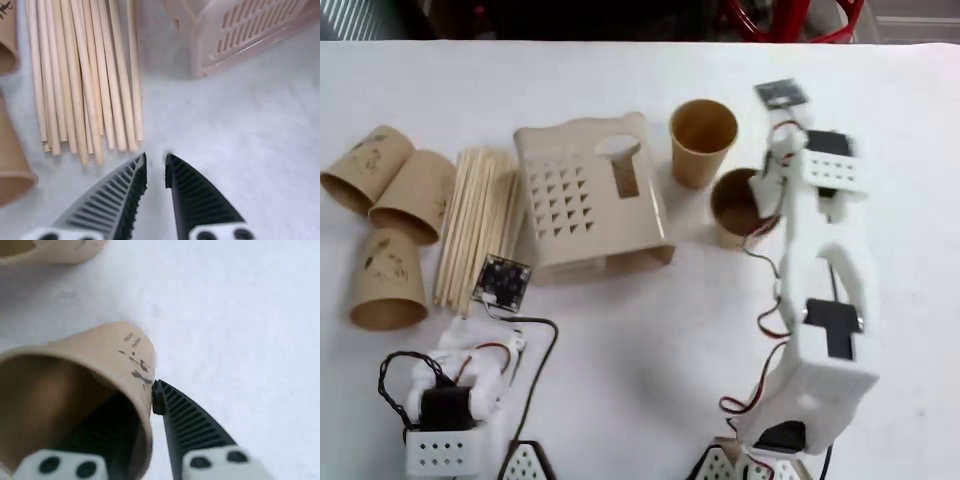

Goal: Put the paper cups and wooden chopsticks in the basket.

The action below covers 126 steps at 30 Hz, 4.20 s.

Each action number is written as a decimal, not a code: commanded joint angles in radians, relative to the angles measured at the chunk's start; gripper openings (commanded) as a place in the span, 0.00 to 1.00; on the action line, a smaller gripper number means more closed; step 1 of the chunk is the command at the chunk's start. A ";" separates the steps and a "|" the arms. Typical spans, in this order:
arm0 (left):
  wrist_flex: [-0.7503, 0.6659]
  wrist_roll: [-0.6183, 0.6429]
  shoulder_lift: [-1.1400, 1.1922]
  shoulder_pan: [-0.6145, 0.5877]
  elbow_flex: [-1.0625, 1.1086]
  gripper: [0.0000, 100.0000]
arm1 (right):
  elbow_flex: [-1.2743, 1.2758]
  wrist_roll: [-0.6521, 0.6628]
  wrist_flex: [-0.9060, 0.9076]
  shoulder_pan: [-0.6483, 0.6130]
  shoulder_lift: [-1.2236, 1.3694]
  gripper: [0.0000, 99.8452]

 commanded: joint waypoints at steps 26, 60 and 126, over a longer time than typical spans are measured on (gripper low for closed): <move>0.003 -0.003 -0.002 -0.004 -0.002 0.08 | -0.397 0.051 0.200 0.199 0.211 0.18; 0.003 -0.003 -0.002 -0.004 -0.002 0.08 | -0.641 -0.299 0.113 -0.568 0.191 0.18; 0.003 -0.003 -0.002 -0.004 -0.002 0.08 | -0.766 -0.307 0.263 -0.524 0.461 0.02</move>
